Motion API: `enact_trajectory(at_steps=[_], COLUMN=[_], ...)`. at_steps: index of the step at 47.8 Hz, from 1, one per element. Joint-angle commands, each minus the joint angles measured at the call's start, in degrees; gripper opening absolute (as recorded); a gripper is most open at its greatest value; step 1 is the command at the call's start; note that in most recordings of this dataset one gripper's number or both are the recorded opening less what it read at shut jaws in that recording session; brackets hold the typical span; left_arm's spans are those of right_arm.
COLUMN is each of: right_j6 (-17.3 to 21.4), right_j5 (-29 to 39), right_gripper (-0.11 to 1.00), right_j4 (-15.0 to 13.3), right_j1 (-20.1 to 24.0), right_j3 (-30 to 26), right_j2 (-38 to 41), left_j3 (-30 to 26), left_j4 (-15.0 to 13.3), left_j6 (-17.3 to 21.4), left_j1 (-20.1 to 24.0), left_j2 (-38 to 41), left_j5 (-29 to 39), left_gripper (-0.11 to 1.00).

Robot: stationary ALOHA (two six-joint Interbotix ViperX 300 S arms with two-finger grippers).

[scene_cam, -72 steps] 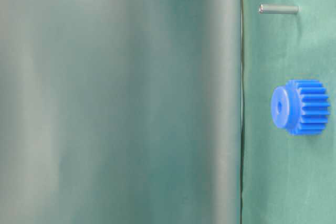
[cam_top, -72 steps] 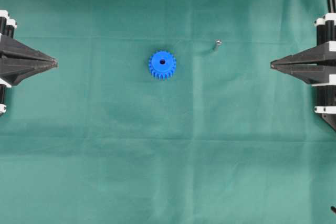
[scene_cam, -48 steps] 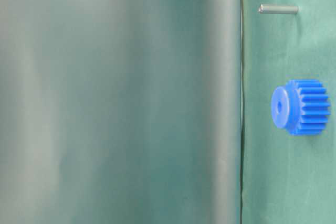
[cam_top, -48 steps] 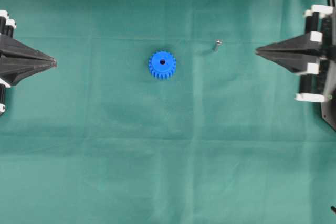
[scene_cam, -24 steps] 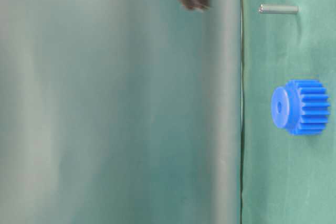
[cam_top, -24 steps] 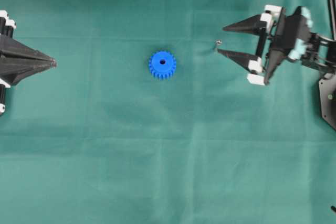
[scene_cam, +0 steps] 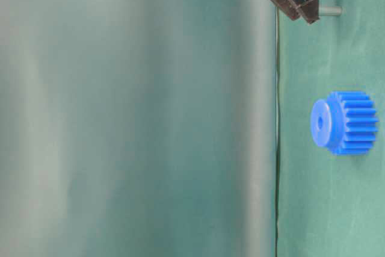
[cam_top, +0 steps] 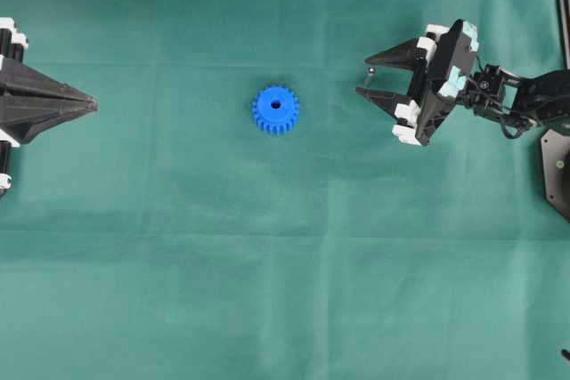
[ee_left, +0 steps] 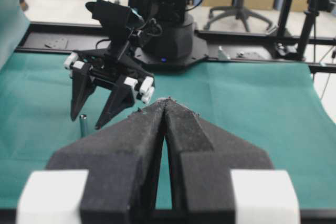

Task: Insert the shaft placed at a random location into the center hole of the small gear at another random location.
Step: 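Lower the right gripper over the shaft and close on it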

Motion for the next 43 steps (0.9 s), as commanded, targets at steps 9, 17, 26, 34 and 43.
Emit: enact_trajectory(at_steps=[9,17,26,34,43], right_j6=[1.0,1.1,1.1,1.1,1.1], right_j5=[-1.6,-1.3,-1.1,-1.1,-0.9], right_gripper=[0.54,0.40,0.14,0.14,0.14], right_j4=[0.1,0.1,0.1,0.1,0.2], right_j1=[-0.3,-0.2,-0.3,-0.2,-0.2], right_j3=[-0.4,-0.4,-0.2,-0.4,-0.4], right_j2=[-0.4,-0.4,-0.4,-0.5,-1.0], left_j3=[-0.4,-0.3,-0.2,-0.2,-0.2], left_j4=[-0.1,-0.2,-0.2,-0.1,-0.2], left_j6=[0.0,0.0,0.0,-0.1,-0.2], left_j1=[0.1,0.2,0.1,0.2,0.2], left_j2=[0.3,0.2,0.2,0.2,0.2], left_j5=[-0.3,-0.3,-0.2,0.1,0.4], left_gripper=[-0.01,-0.01,-0.01,-0.01,-0.01])
